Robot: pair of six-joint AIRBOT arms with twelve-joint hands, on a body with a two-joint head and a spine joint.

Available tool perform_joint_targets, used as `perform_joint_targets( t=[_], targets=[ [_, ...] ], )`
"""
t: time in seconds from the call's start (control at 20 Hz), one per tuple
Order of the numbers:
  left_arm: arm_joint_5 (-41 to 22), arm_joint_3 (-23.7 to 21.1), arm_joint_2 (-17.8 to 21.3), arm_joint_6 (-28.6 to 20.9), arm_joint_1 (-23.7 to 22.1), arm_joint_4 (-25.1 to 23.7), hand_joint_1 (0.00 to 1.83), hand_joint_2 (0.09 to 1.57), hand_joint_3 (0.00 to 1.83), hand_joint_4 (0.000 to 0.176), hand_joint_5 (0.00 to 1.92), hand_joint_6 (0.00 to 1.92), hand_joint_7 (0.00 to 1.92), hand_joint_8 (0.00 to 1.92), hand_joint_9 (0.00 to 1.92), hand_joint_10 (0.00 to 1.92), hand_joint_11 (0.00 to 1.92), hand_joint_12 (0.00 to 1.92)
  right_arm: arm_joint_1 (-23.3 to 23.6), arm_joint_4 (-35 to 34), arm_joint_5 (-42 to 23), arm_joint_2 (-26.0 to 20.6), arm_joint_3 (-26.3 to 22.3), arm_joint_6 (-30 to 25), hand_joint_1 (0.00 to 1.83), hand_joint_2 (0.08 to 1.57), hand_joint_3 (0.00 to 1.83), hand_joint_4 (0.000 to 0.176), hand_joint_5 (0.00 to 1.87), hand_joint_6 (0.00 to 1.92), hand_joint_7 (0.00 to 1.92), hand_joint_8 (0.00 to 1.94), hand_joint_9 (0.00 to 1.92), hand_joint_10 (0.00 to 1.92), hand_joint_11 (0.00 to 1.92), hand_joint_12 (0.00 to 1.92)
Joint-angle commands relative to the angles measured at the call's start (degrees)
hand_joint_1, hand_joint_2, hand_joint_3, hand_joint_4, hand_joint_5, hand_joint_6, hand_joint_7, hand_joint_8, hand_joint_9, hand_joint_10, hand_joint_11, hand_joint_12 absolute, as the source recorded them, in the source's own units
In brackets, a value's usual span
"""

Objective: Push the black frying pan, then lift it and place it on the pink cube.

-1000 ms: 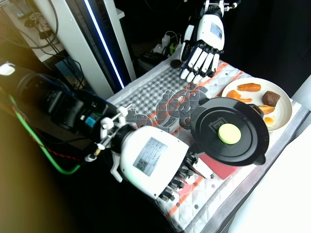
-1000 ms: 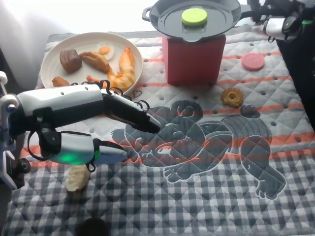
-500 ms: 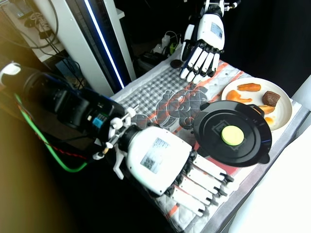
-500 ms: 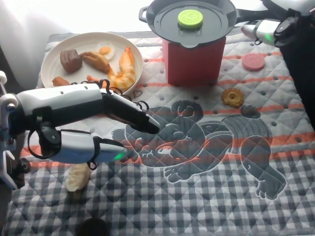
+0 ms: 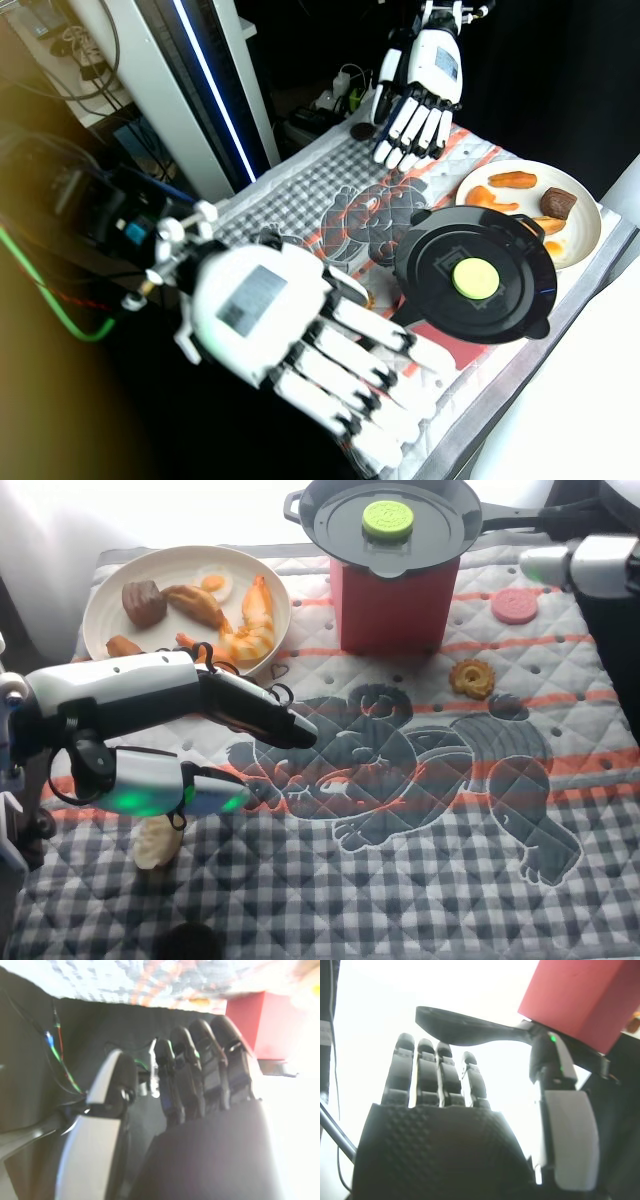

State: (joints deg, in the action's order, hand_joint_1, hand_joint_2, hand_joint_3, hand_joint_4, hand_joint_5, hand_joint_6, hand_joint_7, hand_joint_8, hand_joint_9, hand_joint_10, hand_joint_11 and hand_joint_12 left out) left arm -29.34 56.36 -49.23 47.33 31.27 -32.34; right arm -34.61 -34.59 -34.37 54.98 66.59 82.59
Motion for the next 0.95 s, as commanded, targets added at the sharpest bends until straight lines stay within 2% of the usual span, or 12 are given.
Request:
perform_joint_targets(
  t=[0.0,0.05,0.1,0.2,0.35,0.4,0.55,0.6,0.7,0.75,0.8,0.9],
  targets=[
    [-5.84,-0.18,0.55,-0.25,0.02,1.9,0.99,1.29,0.0,0.021,0.53,0.0,0.52,0.0,0.27,0.53,0.0,1.1,0.02,2.8,-8.45,-0.86,-1.05,-0.08,0.58,1.05,0.0,0.114,0.0,0.0,0.0,0.0,0.0,0.0,0.0,0.0],
    [-6.04,-0.21,0.81,-0.23,0.4,2.24,0.99,1.3,0.0,0.0,0.58,0.03,0.54,0.01,0.28,0.54,0.0,1.08,-1.02,4.49,-9.81,-2.18,-3.28,-0.09,0.58,1.04,0.0,0.151,0.0,0.0,0.0,0.0,0.0,0.0,0.0,0.0],
    [-6.31,-0.22,0.97,-0.22,0.56,2.52,0.98,1.32,0.01,0.016,0.51,0.01,0.51,0.0,0.24,0.54,0.0,1.04,-2.12,5.61,-11.45,-3.7,-5.45,-0.1,0.58,1.02,0.0,0.171,0.0,0.0,0.0,0.0,0.0,0.0,0.0,0.0],
    [-7.02,-0.59,1.54,1.09,1.01,4.04,0.93,1.34,0.02,0.022,0.5,0.0,0.47,0.01,0.2,0.54,0.0,0.87,-5.8,8.22,-16.51,-7.79,-10.57,-0.93,0.6,1.04,0.0,0.176,0.0,0.0,0.0,0.0,0.0,0.0,0.0,0.0],
    [-8.55,-1.61,3.1,3.27,1.95,6.63,0.72,1.35,0.01,0.0,0.54,0.02,0.48,0.01,0.2,0.53,0.0,1.07,-13.32,9.93,-26.77,-13.47,-17.38,-2.53,0.45,1.06,0.0,0.16,0.0,0.0,0.0,0.0,0.0,0.0,0.0,0.0],
    [-8.95,-1.93,3.57,3.59,2.03,7.01,0.53,1.35,0.01,0.0,0.47,0.01,0.44,0.0,0.17,0.48,0.0,0.89,-16.01,10.27,-29.83,-14.77,-18.85,-4.03,0.45,1.05,0.0,0.146,0.0,0.0,0.0,0.0,0.0,0.0,0.0,0.0],
    [-10.43,-2.96,4.96,5.83,2.11,8.99,0.35,1.32,0.0,0.0,0.28,0.0,0.27,0.0,0.18,0.17,0.0,0.64,-25.4,10.51,-40.78,-18.55,-22.23,-11.14,0.43,1.07,0.0,0.169,0.0,0.0,0.0,0.0,0.0,0.0,0.0,0.0],
    [-11.58,-3.06,5.25,6.2,2.3,10.15,0.29,1.3,0.0,0.02,0.13,0.0,0.12,0.0,0.08,0.1,0.0,0.4,-29.45,10.37,-45.64,-19.62,-23.25,-13.09,0.48,1.09,0.01,0.163,0.0,0.0,0.0,0.0,0.0,0.0,0.0,0.0],
    [-13.54,-3.07,5.33,6.72,2.98,12.44,0.24,1.28,0.0,0.024,0.03,0.0,0.01,0.0,0.01,0.03,0.0,0.11,-35.96,8.34,-53.84,-20.98,-25.05,-15.65,0.47,1.1,0.01,0.133,0.0,0.0,0.0,0.0,0.0,0.0,0.0,0.0],
    [-14.59,-3.04,5.37,6.97,3.44,13.73,0.18,1.26,0.0,0.021,0.01,0.0,0.0,0.0,0.0,0.0,0.0,0.02,-39.2,7.34,-57.43,-21.29,-25.57,-17.07,0.45,1.1,0.01,0.116,0.0,0.0,0.0,0.0,0.0,0.0,0.0,0.0],
    [-15.83,-3.05,5.58,7.66,3.91,15.6,0.17,1.23,0.0,0.04,0.0,0.0,0.0,0.0,0.0,0.0,0.0,0.0,-43.4,5.98,-61.61,-21.69,-26.0,-19.07,0.45,1.1,0.0,0.114,0.0,0.0,0.0,0.0,0.0,0.0,0.0,0.0],
    [-16.8,-2.68,5.61,7.78,3.7,17.03,0.16,1.23,0.0,0.029,0.0,0.0,0.0,0.0,0.0,0.0,0.0,0.0,-47.48,4.04,-66.6,-22.27,-27.12,-21.01,0.48,1.08,0.0,0.121,0.0,0.0,0.0,0.0,0.0,0.0,0.0,0.0]
  ],
)
